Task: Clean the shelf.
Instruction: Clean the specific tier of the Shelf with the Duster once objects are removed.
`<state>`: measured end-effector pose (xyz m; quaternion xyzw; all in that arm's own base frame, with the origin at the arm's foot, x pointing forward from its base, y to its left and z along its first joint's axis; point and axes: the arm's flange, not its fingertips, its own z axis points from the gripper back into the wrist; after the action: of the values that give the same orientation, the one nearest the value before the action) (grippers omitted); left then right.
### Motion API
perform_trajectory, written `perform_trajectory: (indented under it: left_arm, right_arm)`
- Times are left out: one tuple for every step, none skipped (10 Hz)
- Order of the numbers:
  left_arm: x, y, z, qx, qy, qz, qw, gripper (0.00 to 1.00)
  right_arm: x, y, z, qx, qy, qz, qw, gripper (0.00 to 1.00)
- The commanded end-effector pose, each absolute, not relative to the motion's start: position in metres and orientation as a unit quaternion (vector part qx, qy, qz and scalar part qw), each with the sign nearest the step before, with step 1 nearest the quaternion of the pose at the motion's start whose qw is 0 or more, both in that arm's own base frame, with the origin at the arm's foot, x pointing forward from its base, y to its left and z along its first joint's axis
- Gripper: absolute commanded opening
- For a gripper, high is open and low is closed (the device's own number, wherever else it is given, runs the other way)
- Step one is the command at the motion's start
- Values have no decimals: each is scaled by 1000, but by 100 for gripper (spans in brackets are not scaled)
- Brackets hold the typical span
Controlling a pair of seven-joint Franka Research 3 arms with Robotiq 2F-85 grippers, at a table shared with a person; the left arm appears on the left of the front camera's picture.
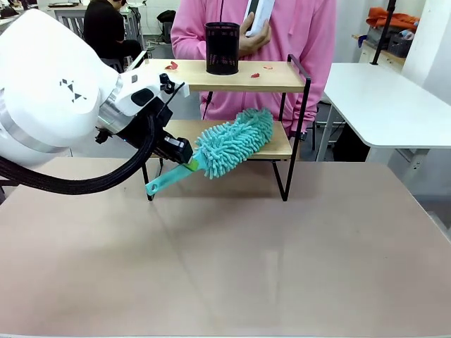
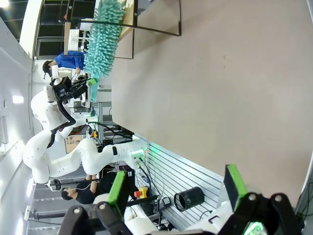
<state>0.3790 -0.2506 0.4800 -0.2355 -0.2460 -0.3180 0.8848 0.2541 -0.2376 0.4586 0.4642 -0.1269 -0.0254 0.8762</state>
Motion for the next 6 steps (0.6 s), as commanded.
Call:
perform_trajectory:
  left_arm:
    - [385,-245,480,-227,-235,-344,880,12]
    - [384,-243,482,-231,-228,-348,879,12]
    - [381,-239,485,-239,-219,-362,874,12]
    - [379,-234,488,-261,-188,-382,866,12]
    - [377,-226,491,-274,-169,-395,860,12]
    - [372,-216,496,-293,-136,-419,848,12]
  right_arm:
    - [253,-240,460,463,-130,-13,877,100]
    - [253,-240,460,463,-130,-13,877,100]
    - [253,-240,460,463,-130,-13,877,100]
    - [253,-240,460,463,-130,-13,877,100]
    - [253,-240,460,463,-130,-13,877,100]
    - [253,-240,460,463,-130,-13,877,100]
